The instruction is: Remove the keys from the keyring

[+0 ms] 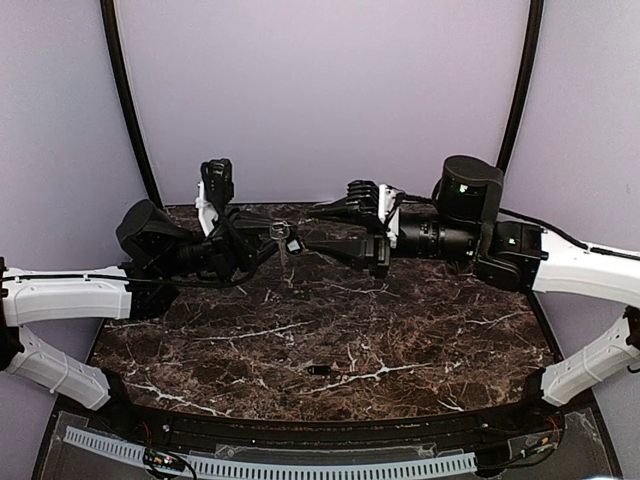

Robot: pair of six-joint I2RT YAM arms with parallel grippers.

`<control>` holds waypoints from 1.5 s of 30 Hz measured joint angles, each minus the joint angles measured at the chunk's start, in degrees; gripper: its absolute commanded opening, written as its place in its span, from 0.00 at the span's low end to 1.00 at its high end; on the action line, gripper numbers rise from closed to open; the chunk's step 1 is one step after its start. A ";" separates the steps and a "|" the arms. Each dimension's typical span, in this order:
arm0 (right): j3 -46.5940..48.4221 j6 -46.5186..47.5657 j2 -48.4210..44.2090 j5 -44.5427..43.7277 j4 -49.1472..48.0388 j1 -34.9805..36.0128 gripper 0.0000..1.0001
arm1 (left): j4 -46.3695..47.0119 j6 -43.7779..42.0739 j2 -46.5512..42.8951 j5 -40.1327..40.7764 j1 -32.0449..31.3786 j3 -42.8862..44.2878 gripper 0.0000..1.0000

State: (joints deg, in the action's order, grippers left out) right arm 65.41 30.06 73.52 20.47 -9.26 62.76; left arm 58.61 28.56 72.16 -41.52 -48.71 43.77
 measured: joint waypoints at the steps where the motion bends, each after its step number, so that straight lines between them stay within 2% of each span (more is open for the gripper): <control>1: 0.35 0.11 0.15 0.00 0.26 0.02 0.36 | -0.02 0.24 0.02 -0.22 0.00 0.00 0.00; 6: 1.44 0.22 0.24 0.09 0.52 0.11 0.27 | -0.33 0.63 0.15 -1.36 0.00 0.00 0.00; 12: 3.69 -0.33 1.42 1.20 1.42 0.59 0.21 | -0.92 0.63 0.50 -2.10 0.00 0.00 0.00; 26: 5.20 -0.35 2.97 3.69 4.68 0.90 0.20 | -1.77 0.63 0.66 -2.67 0.02 0.02 0.00; 41: 5.20 -0.35 2.99 3.43 5.18 0.96 0.10 | -4.55 0.13 0.81 -3.06 0.02 0.48 0.00; 45: 5.20 -0.37 3.04 3.19 5.49 0.96 0.02 | -5.44 -0.07 0.94 -3.10 0.02 0.98 0.00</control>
State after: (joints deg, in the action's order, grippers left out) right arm 70.61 29.69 76.55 23.66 -3.77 63.72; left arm 53.17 28.49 73.10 -44.62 -48.69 44.75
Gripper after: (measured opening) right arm 0.076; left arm 0.029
